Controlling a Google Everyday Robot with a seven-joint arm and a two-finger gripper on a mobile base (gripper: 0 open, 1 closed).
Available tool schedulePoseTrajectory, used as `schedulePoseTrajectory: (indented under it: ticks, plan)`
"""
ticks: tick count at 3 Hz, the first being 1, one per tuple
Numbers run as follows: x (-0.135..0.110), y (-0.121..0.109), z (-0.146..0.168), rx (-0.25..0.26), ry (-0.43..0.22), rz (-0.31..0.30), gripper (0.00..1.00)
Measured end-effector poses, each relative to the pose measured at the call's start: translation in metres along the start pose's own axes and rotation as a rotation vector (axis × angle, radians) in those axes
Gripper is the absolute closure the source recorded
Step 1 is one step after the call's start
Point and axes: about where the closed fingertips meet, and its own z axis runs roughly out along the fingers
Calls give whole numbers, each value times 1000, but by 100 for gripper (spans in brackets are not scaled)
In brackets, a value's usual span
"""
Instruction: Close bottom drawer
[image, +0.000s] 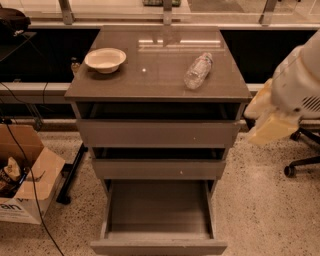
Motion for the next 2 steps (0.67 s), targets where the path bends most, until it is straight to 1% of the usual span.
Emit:
schedulePoseTrajectory:
  ticks: [1, 2]
  plan:
    - [-2, 17, 40, -38, -68, 10, 76]
    - [-4, 33, 89, -75, -138, 9, 98]
